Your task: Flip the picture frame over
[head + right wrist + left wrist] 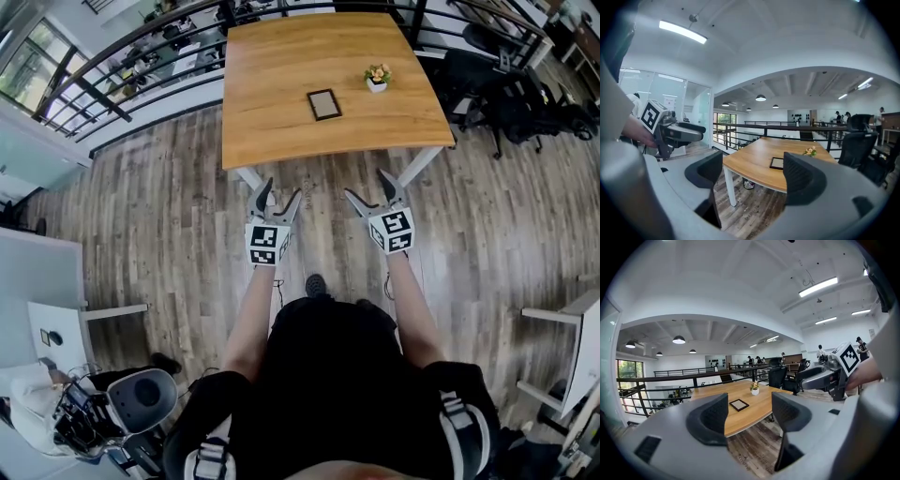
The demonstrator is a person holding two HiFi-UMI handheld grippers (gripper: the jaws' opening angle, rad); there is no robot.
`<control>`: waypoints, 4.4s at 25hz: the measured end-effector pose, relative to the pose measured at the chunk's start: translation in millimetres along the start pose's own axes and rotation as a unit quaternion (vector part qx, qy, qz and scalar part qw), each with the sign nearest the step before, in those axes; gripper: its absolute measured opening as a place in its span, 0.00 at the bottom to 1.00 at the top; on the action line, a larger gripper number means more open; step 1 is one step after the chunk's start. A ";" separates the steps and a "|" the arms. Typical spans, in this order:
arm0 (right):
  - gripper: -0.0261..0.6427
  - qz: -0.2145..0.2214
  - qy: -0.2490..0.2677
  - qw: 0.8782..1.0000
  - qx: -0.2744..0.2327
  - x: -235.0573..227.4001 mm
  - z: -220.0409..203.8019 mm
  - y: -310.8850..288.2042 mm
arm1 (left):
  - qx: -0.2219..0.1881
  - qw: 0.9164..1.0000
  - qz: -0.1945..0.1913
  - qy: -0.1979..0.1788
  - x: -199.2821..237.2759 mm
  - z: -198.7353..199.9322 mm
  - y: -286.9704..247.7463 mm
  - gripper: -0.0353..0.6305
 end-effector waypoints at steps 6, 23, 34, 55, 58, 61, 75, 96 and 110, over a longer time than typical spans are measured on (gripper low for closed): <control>0.64 -0.012 -0.006 1.000 0.000 7.0 0.4 -22.6 | 0.002 1.000 -0.015 -0.004 21.9 -3.2 -10.9 0.50; 0.62 -0.038 -0.023 0.999 0.008 5.9 -2.8 -57.1 | 0.012 0.999 -0.042 -0.002 54.6 -15.5 -33.8 0.50; 0.61 -0.016 -0.029 0.999 0.015 -18.8 3.3 -113.4 | 0.027 0.999 -0.020 0.007 88.3 -19.9 -72.5 0.50; 0.60 0.035 -0.032 0.998 0.052 -116.5 8.0 -219.7 | 0.053 0.998 0.021 0.034 128.4 -18.0 -197.0 0.50; 0.60 0.046 -0.031 0.997 0.058 -127.8 5.5 -230.1 | 0.058 0.997 0.028 0.036 127.8 -17.6 -211.1 0.50; 0.60 0.053 -0.036 0.996 0.065 -140.9 1.5 -238.1 | 0.064 0.997 0.033 0.039 125.7 -19.1 -222.3 0.50; 0.60 0.102 -0.027 0.992 0.071 -178.1 -0.8 -272.3 | 0.068 0.994 0.074 0.050 124.3 -15.4 -271.2 0.50; 0.60 0.129 -0.028 0.987 0.086 -202.4 -7.3 -302.3 | 0.079 0.989 0.102 0.071 131.8 -21.1 -301.8 0.50; 0.60 0.114 -0.032 0.987 0.112 -188.0 -3.2 -353.9 | 0.087 0.990 0.073 0.086 187.9 -34.0 -329.2 0.50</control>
Point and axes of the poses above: the fingertips, and each gripper's own axes: y backward along the fingers, x to its left, z out of its top, the point moved 3 cm from there along y, backward along the fingers, and after that the axes turned 1 degree about -y, right-handed, at the moved point
